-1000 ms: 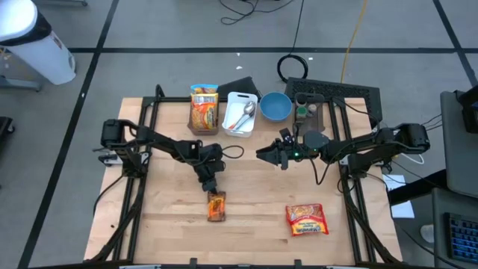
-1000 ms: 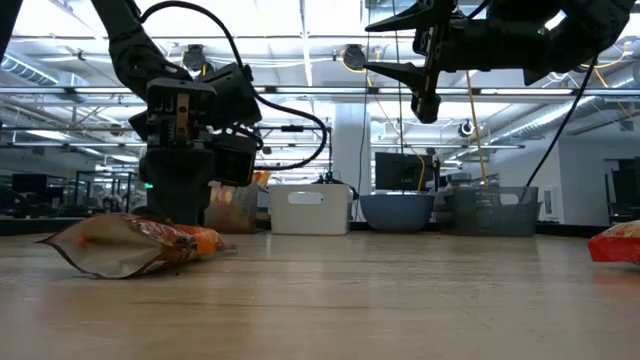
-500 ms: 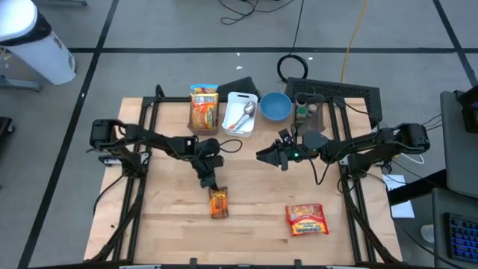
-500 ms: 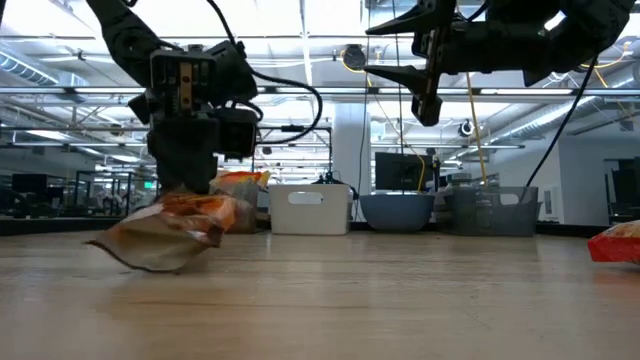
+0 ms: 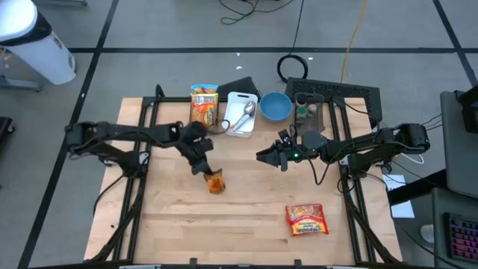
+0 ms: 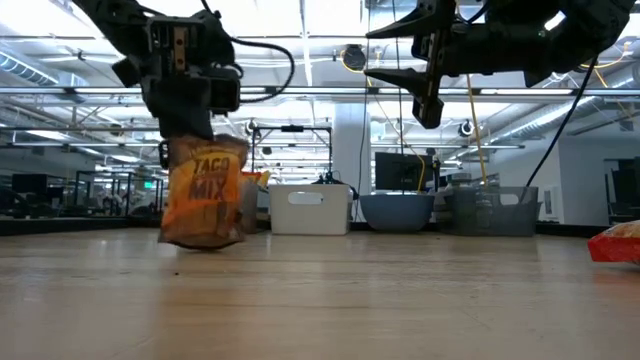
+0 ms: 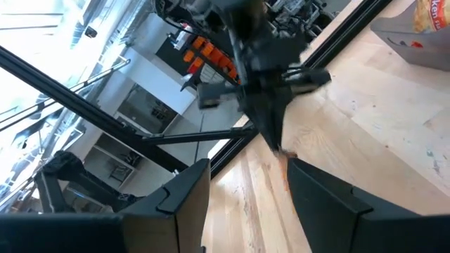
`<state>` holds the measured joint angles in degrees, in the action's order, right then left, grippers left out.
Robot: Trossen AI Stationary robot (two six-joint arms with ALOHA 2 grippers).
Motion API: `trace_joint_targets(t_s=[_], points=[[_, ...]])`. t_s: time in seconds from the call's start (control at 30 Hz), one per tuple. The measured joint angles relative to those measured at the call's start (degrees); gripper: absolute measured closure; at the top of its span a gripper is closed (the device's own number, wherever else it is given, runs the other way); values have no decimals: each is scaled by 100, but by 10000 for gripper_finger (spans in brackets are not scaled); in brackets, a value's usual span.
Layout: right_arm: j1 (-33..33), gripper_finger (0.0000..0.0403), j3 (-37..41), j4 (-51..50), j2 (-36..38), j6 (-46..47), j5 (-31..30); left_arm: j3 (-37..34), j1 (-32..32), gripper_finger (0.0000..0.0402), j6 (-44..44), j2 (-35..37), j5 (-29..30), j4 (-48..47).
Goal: Pick & Place Food Item
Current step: Put the orange spice pack into the right black bin
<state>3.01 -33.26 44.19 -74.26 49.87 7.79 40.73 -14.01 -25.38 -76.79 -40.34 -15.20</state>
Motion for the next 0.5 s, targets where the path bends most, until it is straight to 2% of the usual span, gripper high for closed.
trace_joint_targets(t_s=[0.3,0.5], points=[[0,220,0,-34,0,-63,-16,69,-517,401,336,916,151,-1215],[33,220,0,-35,0,-149,-28,1159,-714,401,1423,985,738,-2893]])
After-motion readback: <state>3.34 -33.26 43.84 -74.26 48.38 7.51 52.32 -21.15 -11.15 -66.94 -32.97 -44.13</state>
